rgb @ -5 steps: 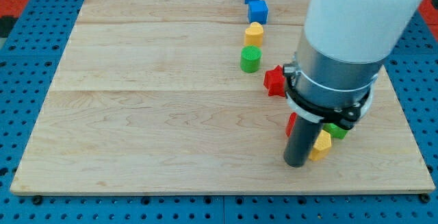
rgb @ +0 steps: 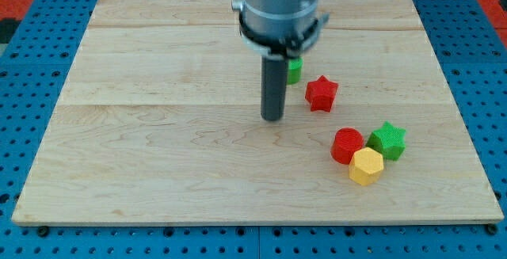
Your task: Move the arm towards the right to the blue triangle
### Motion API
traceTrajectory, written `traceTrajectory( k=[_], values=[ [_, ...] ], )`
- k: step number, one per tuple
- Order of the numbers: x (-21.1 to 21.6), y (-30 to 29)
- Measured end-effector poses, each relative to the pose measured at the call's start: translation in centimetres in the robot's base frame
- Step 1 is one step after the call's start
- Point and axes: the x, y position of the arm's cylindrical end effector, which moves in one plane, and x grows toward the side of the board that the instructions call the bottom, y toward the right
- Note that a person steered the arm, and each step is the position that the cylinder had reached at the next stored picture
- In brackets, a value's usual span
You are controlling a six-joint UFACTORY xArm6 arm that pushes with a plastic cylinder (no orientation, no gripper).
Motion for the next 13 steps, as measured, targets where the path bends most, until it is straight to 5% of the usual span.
traceTrajectory(
  k=[2,4,6,8,9,10,11,13],
  values=[
    [-9.1,-13.7],
    [-16.3,-16.6],
    [-17.3,-18.3],
    [-10.8,-17.9],
    [-12.0,-17.4],
    [-5.8,-18.9],
    [5.0,-17.9],
    [18.0,1.6]
  ],
)
